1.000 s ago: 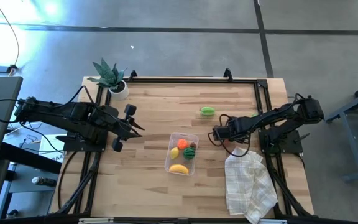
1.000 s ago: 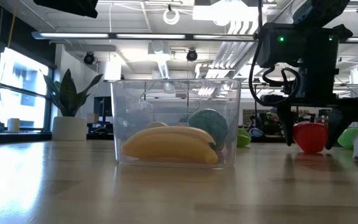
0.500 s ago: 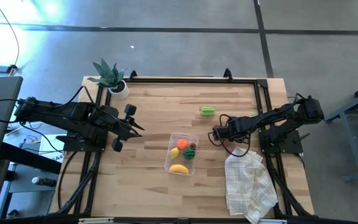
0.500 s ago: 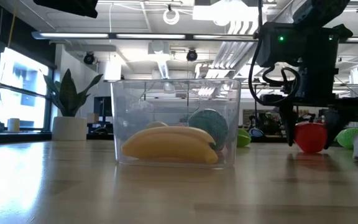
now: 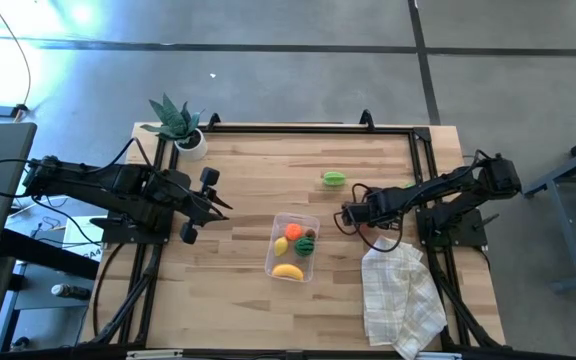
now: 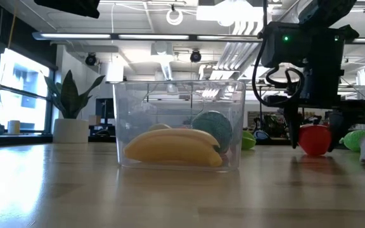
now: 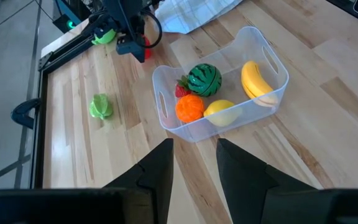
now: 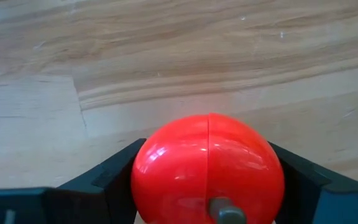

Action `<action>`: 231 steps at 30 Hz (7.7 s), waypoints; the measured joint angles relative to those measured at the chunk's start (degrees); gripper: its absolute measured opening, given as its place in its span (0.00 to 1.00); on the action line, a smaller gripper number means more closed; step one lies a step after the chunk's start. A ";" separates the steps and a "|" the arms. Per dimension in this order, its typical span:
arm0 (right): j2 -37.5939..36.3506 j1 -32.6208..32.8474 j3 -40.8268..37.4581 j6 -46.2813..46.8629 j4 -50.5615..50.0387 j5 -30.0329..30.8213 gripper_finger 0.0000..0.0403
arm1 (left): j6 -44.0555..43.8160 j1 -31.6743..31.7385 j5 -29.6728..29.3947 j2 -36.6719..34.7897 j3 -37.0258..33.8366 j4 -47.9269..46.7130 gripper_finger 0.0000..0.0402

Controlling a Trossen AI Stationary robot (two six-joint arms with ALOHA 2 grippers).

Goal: Pick and placing Produce into tupperware
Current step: Put the apple into the transparent bin, then put the starfruit into the transparent bin

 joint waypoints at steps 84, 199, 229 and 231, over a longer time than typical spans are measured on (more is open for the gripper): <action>23.32 10.14 34.62 -71.65 21.40 -13.00 0.64 | -0.01 -0.02 0.00 0.00 0.02 0.00 0.28; 24.11 10.18 40.35 -85.88 15.54 -8.46 0.85 | -0.01 -0.01 0.00 0.02 0.01 -0.01 0.28; 21.70 -13.05 71.37 -74.15 -47.07 4.94 0.85 | 0.00 0.00 0.00 0.02 0.02 0.00 0.28; 21.48 -15.43 69.91 -78.56 -45.48 1.66 0.85 | -0.02 0.00 0.00 0.02 0.02 0.00 0.28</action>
